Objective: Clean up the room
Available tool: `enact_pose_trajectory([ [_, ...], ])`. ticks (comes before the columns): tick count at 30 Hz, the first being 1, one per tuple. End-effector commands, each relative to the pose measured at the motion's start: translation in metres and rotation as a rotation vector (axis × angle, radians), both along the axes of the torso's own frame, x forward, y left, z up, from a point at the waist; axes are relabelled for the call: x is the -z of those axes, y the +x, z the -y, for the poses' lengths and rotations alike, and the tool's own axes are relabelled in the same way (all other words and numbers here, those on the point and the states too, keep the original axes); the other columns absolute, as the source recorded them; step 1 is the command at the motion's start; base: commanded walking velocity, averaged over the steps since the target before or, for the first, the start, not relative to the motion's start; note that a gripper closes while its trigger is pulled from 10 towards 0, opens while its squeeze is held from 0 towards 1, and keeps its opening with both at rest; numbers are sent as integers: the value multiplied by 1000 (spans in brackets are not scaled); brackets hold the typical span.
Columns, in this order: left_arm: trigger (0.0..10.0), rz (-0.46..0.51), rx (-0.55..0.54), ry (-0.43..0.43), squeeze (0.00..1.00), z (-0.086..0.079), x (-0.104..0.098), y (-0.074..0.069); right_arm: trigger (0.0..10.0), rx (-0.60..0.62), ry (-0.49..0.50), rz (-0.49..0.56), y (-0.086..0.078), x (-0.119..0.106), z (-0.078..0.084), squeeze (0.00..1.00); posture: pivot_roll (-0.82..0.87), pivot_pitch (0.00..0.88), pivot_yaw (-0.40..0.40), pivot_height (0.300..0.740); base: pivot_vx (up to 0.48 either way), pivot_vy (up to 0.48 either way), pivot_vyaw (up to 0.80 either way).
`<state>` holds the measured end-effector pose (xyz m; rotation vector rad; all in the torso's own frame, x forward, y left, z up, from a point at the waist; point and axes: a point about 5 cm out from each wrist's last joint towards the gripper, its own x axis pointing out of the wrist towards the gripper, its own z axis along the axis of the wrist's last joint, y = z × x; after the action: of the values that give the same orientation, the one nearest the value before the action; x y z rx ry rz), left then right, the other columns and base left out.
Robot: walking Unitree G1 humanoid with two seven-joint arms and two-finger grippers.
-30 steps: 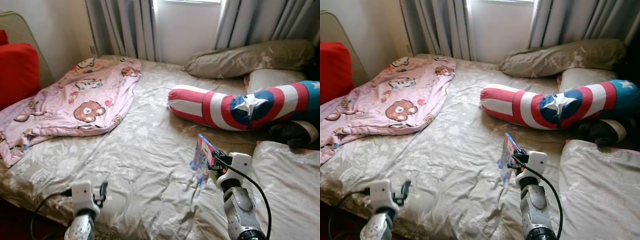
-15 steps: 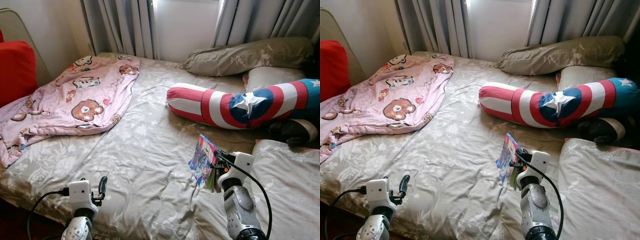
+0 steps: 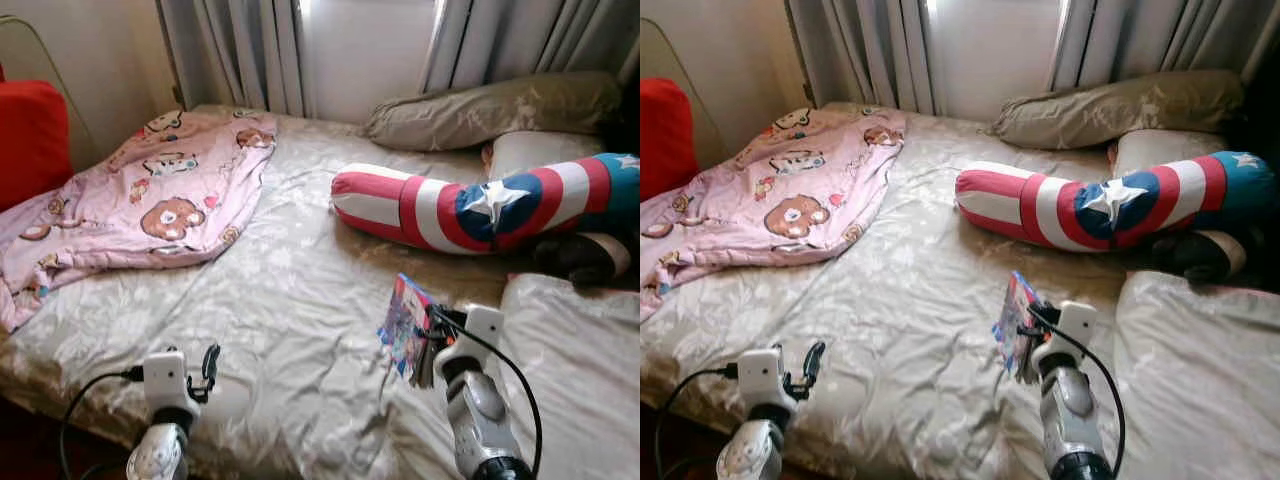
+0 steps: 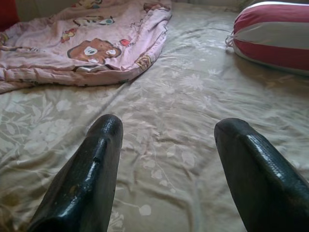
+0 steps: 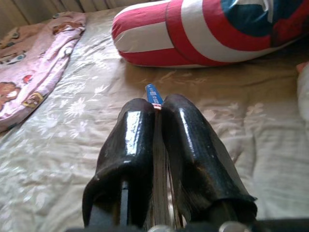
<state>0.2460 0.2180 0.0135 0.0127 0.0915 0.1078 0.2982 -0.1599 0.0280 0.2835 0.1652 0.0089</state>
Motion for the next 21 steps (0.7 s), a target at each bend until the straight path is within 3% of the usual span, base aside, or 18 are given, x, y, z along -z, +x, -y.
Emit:
enact_pose_trajectory([
  [1,10000,-11,-3,-11,0,-1,1,-2,10000,-17,-1,36,5,-7,-1,0,51,0,9,665,0,0,0],
  [21,10000,-1,-13,-8,0,-3,-2,-1,10000,-66,-8,-15,10,-5,-2,0,63,0,8,650,0,0,0],
])
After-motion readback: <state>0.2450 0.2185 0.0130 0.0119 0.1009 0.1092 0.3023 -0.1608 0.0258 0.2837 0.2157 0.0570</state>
